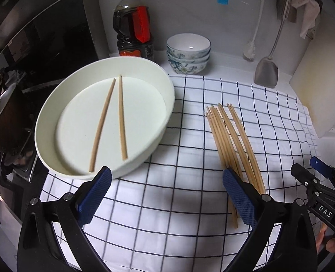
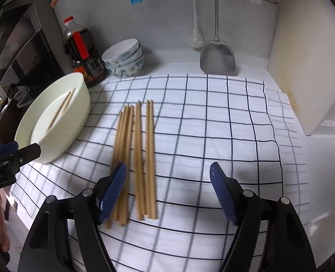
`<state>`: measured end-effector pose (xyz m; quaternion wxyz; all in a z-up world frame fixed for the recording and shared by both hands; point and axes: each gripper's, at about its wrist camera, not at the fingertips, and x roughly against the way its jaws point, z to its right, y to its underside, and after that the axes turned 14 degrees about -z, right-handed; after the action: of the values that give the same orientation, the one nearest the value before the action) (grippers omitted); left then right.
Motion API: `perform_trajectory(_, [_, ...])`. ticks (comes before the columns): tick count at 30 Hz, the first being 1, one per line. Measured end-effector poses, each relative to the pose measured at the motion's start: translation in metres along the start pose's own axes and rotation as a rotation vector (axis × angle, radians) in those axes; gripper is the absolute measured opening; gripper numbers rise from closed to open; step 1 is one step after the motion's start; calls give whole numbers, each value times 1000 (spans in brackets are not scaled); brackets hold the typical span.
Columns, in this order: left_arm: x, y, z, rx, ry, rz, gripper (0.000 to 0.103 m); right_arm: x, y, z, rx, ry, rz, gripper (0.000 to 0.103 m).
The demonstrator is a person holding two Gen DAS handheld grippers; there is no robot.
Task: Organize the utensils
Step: 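Withdraw both open tools from the bowl back over the chopstick row, then lower the left tool onto another chopstick and close it while the right tool grasps one too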
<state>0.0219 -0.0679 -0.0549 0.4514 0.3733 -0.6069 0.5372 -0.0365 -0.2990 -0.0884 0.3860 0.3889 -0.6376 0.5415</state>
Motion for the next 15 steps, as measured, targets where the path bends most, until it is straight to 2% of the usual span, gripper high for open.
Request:
perform_trajectory(7, [-23, 12, 29, -35, -15, 15, 97, -23, 7, 19, -10, 0, -9, 73])
perform_trajectory(15, [-69, 20, 38, -8, 4, -40, 97, -52, 8, 21, 5, 10, -45, 73])
